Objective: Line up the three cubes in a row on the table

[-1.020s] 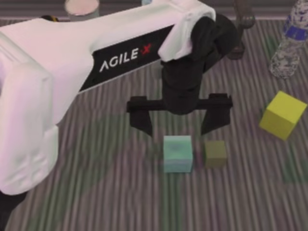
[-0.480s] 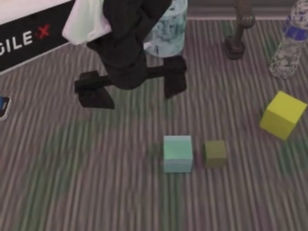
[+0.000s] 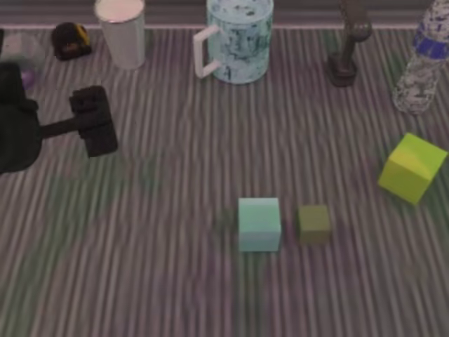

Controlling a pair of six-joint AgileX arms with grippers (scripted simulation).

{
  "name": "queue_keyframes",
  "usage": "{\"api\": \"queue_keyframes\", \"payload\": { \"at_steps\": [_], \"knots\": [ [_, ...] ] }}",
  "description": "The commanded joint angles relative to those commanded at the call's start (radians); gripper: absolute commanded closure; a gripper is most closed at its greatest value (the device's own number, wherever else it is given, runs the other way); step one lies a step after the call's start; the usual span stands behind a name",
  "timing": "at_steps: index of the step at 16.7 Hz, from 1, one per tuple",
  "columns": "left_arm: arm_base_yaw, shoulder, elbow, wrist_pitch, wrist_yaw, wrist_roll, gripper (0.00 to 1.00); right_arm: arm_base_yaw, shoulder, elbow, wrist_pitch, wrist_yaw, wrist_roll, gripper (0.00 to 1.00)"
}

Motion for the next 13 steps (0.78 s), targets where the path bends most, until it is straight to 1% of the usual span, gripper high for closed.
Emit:
{"api": "queue_keyframes", "payload": {
  "at_steps": [4, 7, 10, 13],
  "knots": [
    [0.143, -0.422, -0.364, 0.225, 0.005, 0.16, 0.0, 0.027, 0.379, 0.296, -0.218, 0.001, -0.132, 0.0],
    [0.232, -0.706, -0.596, 0.381, 0.01, 0.277, 0.0, 0.044, 0.605, 0.487, -0.35, 0.001, -0.213, 0.0],
    [0.301, -0.929, -0.772, 0.513, 0.014, 0.379, 0.0, 0.057, 0.792, 0.648, -0.452, 0.001, -0.278, 0.0],
    [0.345, -1.066, -0.882, 0.606, 0.018, 0.449, 0.0, 0.066, 0.908, 0.752, -0.515, 0.0, -0.32, 0.0]
  ]
}}
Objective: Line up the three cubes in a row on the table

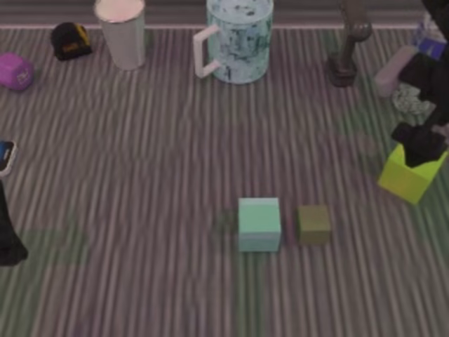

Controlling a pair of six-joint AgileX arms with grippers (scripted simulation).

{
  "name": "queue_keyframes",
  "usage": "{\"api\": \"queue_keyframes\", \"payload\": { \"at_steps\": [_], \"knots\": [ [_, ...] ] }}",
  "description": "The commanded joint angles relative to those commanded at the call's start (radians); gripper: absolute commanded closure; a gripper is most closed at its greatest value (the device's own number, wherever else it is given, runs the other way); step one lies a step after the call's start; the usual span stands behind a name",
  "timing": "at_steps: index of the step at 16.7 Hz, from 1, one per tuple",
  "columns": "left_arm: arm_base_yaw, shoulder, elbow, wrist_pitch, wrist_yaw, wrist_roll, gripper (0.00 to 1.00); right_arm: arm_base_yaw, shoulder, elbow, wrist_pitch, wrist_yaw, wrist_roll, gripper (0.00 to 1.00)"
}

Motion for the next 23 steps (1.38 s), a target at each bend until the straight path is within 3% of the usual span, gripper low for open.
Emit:
{"api": "queue_keyframes", "payload": {
  "at_steps": [9, 16, 21, 23],
  "knots": [
    [0.013, -0.039, -0.032, 0.029, 0.001, 0.022, 0.0, -0.001, 0.035, 0.018, 0.0, 0.0, -0.013, 0.0],
    [0.013, -0.039, -0.032, 0.029, 0.001, 0.022, 0.0, 0.004, 0.117, -0.153, 0.262, 0.0, -0.009, 0.0],
    [0.013, -0.039, -0.032, 0.029, 0.001, 0.022, 0.0, 0.004, 0.131, -0.177, 0.293, 0.001, -0.009, 0.0],
    [0.013, -0.039, -0.032, 0.029, 0.001, 0.022, 0.0, 0.004, 0.131, -0.177, 0.293, 0.001, -0.009, 0.15]
  ]
}}
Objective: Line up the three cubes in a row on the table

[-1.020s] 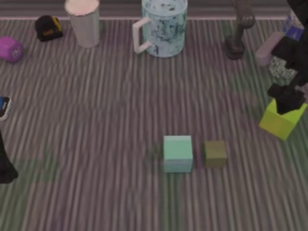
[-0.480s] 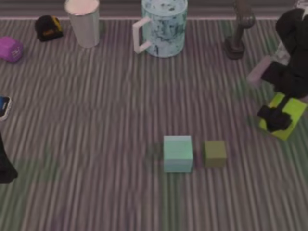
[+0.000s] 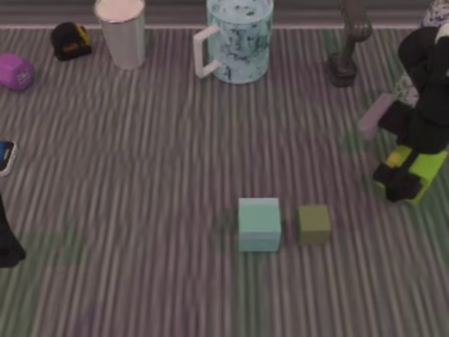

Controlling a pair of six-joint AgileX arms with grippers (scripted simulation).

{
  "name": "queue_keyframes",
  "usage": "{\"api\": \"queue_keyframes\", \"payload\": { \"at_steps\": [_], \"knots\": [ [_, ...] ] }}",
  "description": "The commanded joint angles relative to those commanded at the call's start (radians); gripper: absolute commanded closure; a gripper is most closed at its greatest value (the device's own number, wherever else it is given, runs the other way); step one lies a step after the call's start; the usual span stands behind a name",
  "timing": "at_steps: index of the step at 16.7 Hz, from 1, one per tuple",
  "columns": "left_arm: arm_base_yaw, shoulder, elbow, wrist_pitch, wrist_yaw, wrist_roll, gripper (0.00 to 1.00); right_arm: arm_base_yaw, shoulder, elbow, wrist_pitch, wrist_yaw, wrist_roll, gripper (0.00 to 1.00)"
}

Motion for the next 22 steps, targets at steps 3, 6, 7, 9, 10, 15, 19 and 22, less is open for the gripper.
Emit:
{"api": "queue_keyframes", "payload": {
  "at_steps": [3, 6, 7, 9, 10, 15, 19, 22],
  "knots": [
    [0.0, 0.0, 0.0, 0.0, 0.0, 0.0, 0.0, 0.0, 0.0, 0.0, 0.0, 0.0, 0.0, 0.38],
    [0.0, 0.0, 0.0, 0.0, 0.0, 0.0, 0.0, 0.0, 0.0, 0.0, 0.0, 0.0, 0.0, 0.6],
    [0.0, 0.0, 0.0, 0.0, 0.0, 0.0, 0.0, 0.0, 0.0, 0.0, 0.0, 0.0, 0.0, 0.68],
    [0.0, 0.0, 0.0, 0.0, 0.0, 0.0, 0.0, 0.0, 0.0, 0.0, 0.0, 0.0, 0.0, 0.83],
    [0.0, 0.0, 0.0, 0.0, 0.0, 0.0, 0.0, 0.0, 0.0, 0.0, 0.0, 0.0, 0.0, 0.9],
    [0.0, 0.0, 0.0, 0.0, 0.0, 0.0, 0.0, 0.0, 0.0, 0.0, 0.0, 0.0, 0.0, 1.0],
    [0.0, 0.0, 0.0, 0.0, 0.0, 0.0, 0.0, 0.0, 0.0, 0.0, 0.0, 0.0, 0.0, 1.0],
    [0.0, 0.0, 0.0, 0.0, 0.0, 0.0, 0.0, -0.001, -0.017, 0.013, -0.026, -0.003, 0.003, 1.0]
  ]
}}
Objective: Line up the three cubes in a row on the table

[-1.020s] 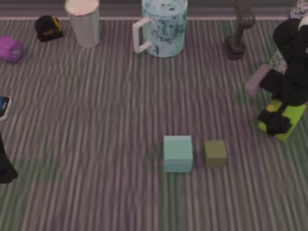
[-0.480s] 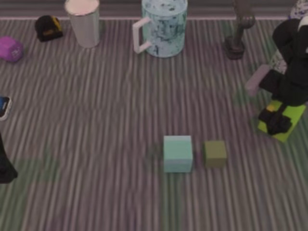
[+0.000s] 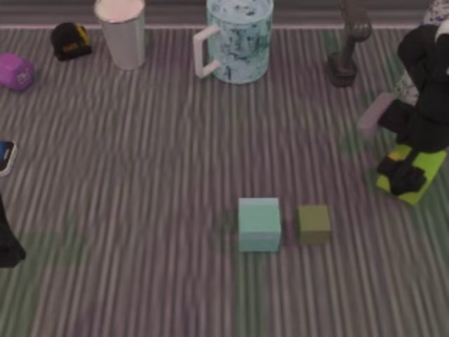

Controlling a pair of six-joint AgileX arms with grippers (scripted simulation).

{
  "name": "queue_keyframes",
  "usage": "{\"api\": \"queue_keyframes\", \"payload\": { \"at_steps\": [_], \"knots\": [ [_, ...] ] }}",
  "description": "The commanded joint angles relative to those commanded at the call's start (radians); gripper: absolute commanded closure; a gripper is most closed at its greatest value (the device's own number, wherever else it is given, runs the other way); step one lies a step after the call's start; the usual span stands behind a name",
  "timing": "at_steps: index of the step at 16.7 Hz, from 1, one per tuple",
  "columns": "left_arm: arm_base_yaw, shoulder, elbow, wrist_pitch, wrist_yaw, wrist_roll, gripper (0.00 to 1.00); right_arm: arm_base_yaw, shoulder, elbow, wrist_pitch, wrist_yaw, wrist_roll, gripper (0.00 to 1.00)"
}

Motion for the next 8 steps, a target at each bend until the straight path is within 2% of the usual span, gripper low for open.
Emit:
{"api": "queue_keyframes", "payload": {
  "at_steps": [8],
  "knots": [
    [0.0, 0.0, 0.0, 0.0, 0.0, 0.0, 0.0, 0.008, -0.079, 0.141, -0.222, -0.001, -0.002, 1.0]
  ]
}}
